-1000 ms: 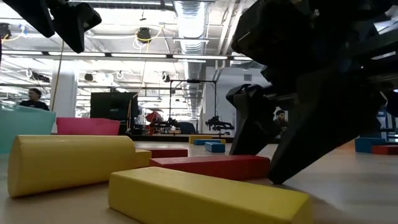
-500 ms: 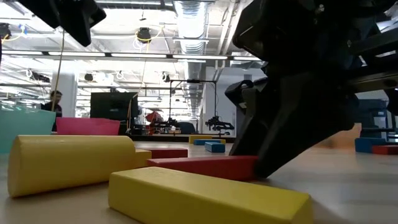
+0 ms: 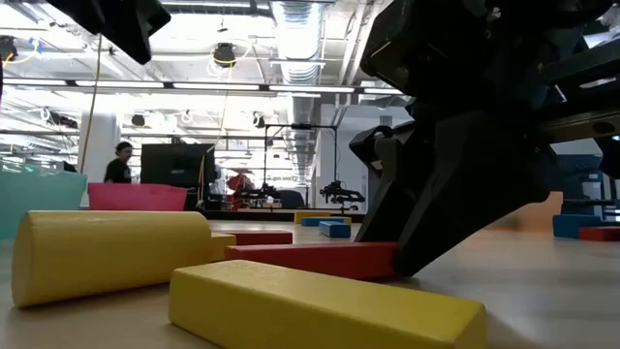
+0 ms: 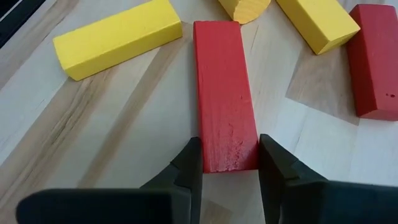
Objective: Sort blocks
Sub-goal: Put the red block into the red bin
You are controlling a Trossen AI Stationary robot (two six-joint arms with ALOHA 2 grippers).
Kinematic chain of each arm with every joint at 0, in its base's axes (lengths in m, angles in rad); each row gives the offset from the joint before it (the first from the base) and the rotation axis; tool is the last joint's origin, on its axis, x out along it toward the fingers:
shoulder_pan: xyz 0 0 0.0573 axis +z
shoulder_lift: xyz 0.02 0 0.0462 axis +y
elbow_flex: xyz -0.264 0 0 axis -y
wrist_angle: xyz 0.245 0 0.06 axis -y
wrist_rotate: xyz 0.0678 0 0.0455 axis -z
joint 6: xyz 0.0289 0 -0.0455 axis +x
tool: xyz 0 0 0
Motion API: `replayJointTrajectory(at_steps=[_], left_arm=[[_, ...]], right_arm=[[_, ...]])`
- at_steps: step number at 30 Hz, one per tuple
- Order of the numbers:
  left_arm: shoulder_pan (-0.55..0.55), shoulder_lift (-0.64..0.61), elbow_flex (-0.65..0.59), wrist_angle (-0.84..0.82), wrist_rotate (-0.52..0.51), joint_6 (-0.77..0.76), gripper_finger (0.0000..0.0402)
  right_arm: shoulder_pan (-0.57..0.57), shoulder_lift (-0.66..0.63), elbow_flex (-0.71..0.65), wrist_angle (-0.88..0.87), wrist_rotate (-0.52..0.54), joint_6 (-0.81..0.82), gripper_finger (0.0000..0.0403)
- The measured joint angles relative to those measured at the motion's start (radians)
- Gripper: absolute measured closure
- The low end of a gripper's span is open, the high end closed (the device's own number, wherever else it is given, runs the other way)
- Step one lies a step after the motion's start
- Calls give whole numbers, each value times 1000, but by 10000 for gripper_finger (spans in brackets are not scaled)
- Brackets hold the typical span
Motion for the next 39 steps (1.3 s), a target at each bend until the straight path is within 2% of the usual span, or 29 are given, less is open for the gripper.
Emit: replayJointTrajectory(at_steps=[6, 14, 19, 22, 26, 34, 39], left_arm=[[9, 0, 0, 2, -114, 65, 175], [81, 0, 0, 126, -125, 186, 175], [106, 0, 0, 210, -178, 312, 175], [126, 0, 0, 275, -181, 332, 175], [171, 0, 0, 347, -73, 318, 175], [275, 0, -1, 429, 126, 189, 175], [323, 0, -1, 430, 166, 118, 175]], right_arm=[[-18, -75, -5, -43, 32, -46, 299], [-53, -241, -3, -80, 126, -153, 299], [-75, -325, -2, -82, 215, -218, 300], [-83, -367, -2, -86, 285, -257, 300], [-92, -402, -2, -89, 340, -297, 300], [-91, -413, -2, -92, 504, -379, 300], [-74, -413, -2, -89, 606, -429, 300]])
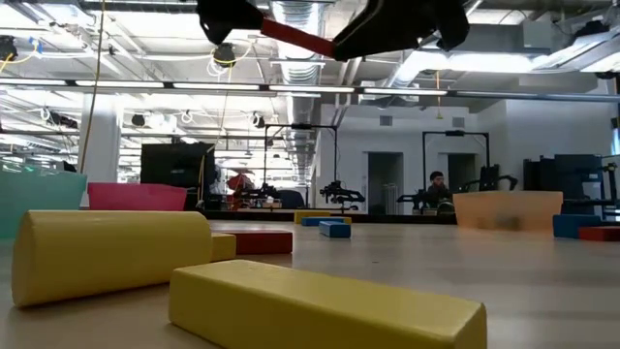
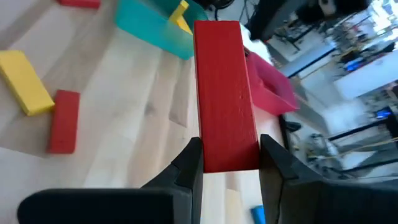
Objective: Sort blocks
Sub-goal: Put the red block into the red bin
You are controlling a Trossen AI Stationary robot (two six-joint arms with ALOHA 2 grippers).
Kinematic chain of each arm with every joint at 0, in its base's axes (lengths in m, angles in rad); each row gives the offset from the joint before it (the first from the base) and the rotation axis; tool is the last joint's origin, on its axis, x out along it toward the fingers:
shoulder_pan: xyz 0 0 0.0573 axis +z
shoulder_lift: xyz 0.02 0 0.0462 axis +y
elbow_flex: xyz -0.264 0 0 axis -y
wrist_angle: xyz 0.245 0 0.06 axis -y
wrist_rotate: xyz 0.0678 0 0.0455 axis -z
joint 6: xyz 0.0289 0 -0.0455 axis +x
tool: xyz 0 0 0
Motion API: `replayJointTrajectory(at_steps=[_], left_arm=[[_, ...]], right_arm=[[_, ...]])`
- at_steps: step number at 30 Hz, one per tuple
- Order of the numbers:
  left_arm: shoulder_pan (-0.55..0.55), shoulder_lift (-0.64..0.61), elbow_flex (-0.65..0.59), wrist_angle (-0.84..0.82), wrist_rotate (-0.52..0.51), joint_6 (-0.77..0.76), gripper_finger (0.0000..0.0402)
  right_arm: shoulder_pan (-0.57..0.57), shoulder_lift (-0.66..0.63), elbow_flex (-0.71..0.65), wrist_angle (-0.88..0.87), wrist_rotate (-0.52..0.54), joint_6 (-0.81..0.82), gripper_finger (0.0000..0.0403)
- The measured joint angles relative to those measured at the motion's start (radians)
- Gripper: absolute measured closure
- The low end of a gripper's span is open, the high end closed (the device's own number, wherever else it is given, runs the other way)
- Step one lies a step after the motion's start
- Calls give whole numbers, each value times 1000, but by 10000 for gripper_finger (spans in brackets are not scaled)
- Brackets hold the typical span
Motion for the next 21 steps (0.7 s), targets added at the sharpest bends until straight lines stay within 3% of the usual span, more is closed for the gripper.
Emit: replayJointTrajectory(at_steps=[11, 21], left_arm=[[78, 2, 0, 29, 64, -128, 175], [93, 2, 0, 38, 100, -190, 175]], right_arm=[[32, 0, 0, 42, 107, -104, 300], [29, 0, 0, 100, 125, -167, 300]])
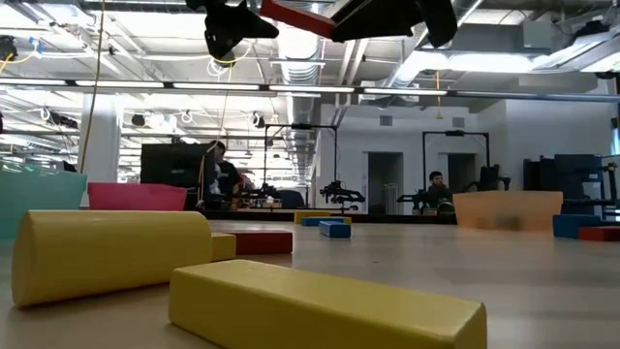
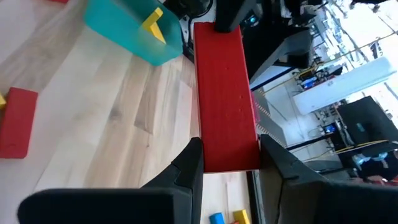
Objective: Sort blocks
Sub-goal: Put the red block into the red bin
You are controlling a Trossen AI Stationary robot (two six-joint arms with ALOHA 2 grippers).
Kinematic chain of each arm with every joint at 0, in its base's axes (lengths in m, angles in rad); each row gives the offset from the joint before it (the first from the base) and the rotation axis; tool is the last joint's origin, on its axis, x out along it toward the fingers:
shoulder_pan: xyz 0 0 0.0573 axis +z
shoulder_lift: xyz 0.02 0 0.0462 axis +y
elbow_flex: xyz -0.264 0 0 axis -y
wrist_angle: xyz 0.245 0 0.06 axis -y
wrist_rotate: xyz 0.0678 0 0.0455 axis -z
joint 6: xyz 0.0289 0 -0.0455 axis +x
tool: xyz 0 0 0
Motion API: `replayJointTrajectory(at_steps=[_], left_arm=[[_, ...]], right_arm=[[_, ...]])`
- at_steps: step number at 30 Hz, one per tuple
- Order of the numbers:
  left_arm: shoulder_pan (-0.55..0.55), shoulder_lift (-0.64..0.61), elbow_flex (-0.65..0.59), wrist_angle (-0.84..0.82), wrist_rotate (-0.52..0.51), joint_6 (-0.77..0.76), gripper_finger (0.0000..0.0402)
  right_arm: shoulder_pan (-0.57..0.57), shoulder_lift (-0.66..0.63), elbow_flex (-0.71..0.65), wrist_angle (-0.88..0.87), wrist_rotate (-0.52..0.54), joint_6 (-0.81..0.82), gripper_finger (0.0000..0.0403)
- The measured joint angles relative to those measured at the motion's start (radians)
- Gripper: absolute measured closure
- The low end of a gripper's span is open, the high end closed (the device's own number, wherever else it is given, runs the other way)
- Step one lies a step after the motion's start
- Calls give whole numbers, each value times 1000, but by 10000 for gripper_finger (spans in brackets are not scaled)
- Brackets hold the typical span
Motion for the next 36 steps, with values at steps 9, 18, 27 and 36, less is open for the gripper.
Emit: replayJointTrajectory(at_steps=[9, 18, 27, 36], left_arm=[[0, 0, 0, 8, 6, -8, 193], [22, 38, 0, 45, 63, -23, 251], [31, 140, 0, 142, 143, -5, 281], [56, 138, 0, 151, 166, 14, 289]], right_arm=[[-2, 0, 0, 35, 0, -38, 300], [-14, 0, 1, 61, -8, -78, 300], [-21, 0, 2, 65, -32, -95, 300], [-27, -1, 4, -26, -27, -36, 300]])
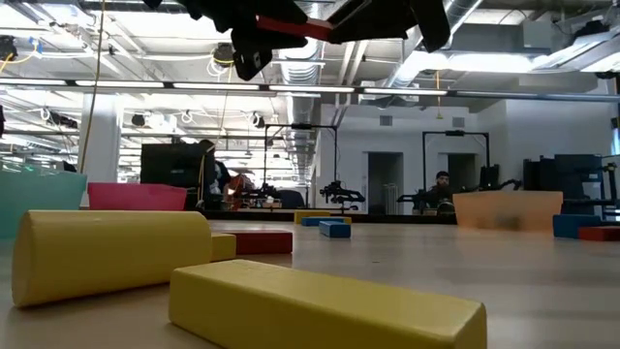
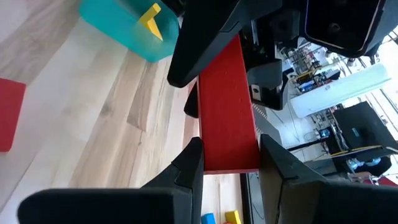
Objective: Sort blocks
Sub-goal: Put the red block into the red bin
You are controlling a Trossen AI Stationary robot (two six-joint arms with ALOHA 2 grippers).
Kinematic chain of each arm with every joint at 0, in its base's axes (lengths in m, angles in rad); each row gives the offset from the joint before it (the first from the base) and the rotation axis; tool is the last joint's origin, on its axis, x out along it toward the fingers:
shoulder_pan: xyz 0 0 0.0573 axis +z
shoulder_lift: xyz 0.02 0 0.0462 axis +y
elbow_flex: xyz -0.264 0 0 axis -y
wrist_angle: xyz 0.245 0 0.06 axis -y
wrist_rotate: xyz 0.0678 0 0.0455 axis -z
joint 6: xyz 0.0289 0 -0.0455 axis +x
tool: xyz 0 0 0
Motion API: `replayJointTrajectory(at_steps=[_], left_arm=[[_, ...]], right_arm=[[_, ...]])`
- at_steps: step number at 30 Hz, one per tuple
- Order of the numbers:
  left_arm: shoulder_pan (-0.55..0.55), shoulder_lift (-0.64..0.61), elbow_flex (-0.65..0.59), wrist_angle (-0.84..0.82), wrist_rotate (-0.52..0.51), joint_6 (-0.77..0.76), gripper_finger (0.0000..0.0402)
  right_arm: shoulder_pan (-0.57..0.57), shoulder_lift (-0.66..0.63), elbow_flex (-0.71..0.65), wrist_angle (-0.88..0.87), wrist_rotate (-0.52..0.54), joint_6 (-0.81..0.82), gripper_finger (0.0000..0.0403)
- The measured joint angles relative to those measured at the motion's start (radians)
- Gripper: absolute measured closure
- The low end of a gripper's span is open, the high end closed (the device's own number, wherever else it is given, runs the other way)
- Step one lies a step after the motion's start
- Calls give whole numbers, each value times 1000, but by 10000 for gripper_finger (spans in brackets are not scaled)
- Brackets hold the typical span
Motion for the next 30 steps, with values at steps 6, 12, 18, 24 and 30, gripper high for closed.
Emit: replayJointTrajectory(at_steps=[6, 12, 18, 24, 30], left_arm=[[12, -1, 0, -16, 7, 16, 289], [12, 0, 0, -21, 20, 18, 290], [12, 0, 0, -20, 28, 19, 290], [12, 0, 0, -20, 48, 18, 290], [12, 1, 0, -25, 52, 19, 291]], right_arm=[[0, 0, 0, -18, 2, 4, 300], [0, 0, 0, -54, 2, 18, 300], [3, 0, 0, -79, -2, 15, 300], [5, 0, 0, -98, -7, 11, 300], [7, 0, 0, -132, -13, 10, 300]])
